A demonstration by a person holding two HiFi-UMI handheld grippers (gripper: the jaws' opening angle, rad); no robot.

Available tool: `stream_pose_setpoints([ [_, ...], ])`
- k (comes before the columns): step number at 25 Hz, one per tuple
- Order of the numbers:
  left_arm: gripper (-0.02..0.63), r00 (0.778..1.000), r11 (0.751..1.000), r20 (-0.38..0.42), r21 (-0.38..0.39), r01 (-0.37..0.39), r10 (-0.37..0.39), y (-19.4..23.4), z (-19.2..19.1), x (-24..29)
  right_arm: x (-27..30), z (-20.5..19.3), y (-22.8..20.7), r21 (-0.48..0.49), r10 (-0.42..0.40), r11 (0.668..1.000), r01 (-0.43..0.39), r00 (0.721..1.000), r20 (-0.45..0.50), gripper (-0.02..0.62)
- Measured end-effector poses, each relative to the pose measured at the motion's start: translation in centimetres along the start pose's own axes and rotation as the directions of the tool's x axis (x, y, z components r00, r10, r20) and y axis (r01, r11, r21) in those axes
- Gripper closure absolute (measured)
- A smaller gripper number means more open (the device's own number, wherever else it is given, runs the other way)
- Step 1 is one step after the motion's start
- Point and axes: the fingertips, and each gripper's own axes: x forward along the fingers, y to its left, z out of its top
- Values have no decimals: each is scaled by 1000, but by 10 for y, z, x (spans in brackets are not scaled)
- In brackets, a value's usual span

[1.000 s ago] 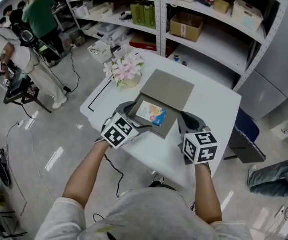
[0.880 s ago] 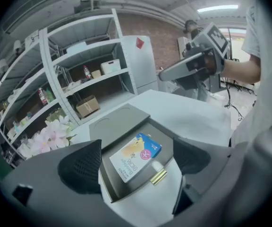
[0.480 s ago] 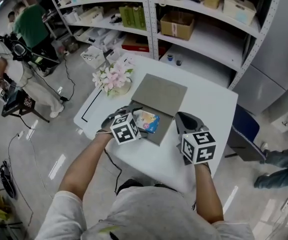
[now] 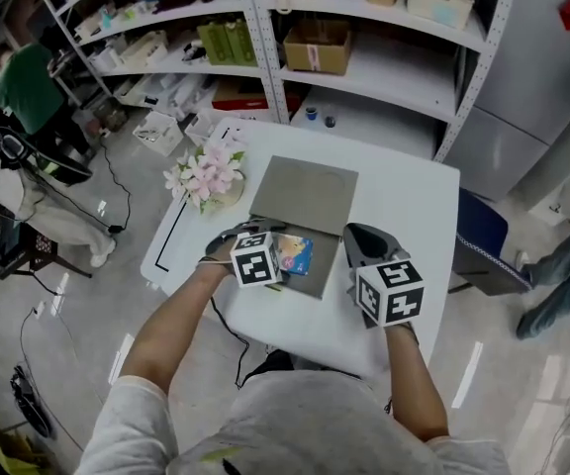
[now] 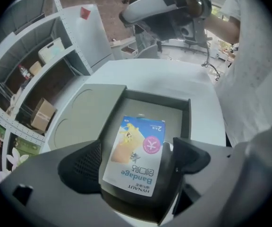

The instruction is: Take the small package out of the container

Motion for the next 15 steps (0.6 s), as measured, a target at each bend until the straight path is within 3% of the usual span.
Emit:
stream_pose_setpoints([
  [5,144,997,994,-8,86,72,-71,-4,0,11,5,-1,1,25,-57,998,57,998,1,589],
  [15,144,986,975,-34,149,167,-164,-8,-9,28,-2,-12,-2,59,-168,984,168,986,-7,589],
])
